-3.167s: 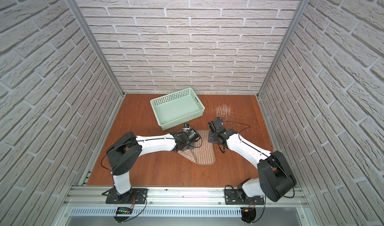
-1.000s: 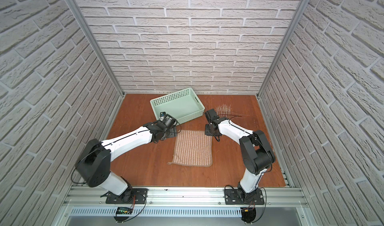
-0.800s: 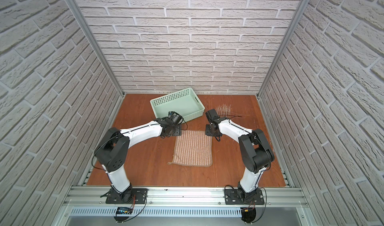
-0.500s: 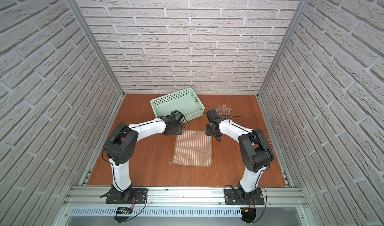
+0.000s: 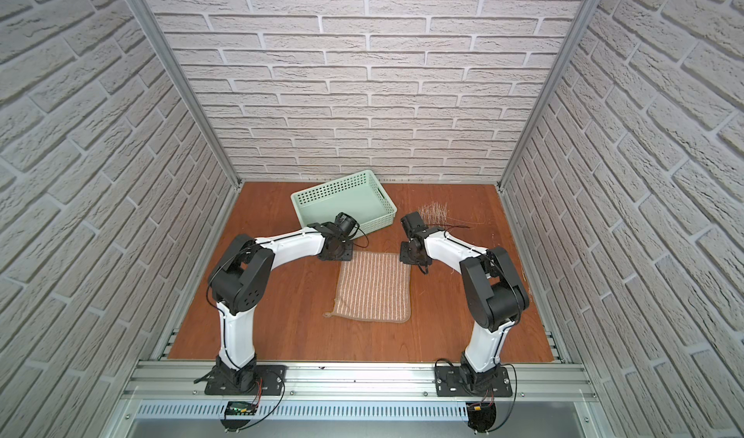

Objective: Fold the square dishcloth
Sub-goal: Fold the cleaning item at the center of the board.

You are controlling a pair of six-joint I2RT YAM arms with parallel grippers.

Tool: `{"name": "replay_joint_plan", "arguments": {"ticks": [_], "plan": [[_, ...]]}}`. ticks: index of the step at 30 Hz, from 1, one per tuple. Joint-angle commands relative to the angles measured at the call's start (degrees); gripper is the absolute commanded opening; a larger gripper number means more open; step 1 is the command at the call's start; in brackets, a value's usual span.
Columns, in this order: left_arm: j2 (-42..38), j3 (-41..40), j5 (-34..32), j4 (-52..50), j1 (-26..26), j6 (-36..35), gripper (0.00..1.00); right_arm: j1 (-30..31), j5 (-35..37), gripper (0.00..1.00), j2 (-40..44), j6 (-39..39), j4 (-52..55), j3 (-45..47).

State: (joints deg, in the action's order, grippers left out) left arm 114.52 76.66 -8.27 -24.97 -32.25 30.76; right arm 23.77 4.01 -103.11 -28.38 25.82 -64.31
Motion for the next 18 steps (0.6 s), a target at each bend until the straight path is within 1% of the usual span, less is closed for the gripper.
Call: {"name": "replay_joint_plan", "arguments": {"ticks": [1, 8, 13, 15, 17, 18], "plan": [[3.2, -0.4, 4.9, 0.0, 0.3, -0.4, 0.43, -0.6, -0.3, 0.31, -1.0, 0.8, -0.8, -0.3], [3.3, -0.9, 3.8, 0.0, 0.3, -0.1, 0.33, -1.0, -1.2, 0.30, -3.1, 1.5, -1.9, -0.8], [3.5, -0.8, 2.4, 0.2, 0.3, 0.4, 0.28, -1.1, -1.6, 0.28, -4.2, 1.9, -2.0, -1.6], [3.7, -0.6, 2.3, 0.7, 0.3, 0.7, 0.25, -1.2, -1.5, 0.24, -4.5, 2.2, -1.9, -1.8], [3.9, -0.5, 2.7, 1.4, 0.3, 1.0, 0.21, -1.4, -1.5, 0.16, -4.8, 2.4, -1.8, -2.2], [4.1, -0.4, 3.0, 1.7, 0.3, 1.1, 0.17, -1.4, -1.5, 0.10, -4.8, 2.5, -1.6, -2.3]]}}
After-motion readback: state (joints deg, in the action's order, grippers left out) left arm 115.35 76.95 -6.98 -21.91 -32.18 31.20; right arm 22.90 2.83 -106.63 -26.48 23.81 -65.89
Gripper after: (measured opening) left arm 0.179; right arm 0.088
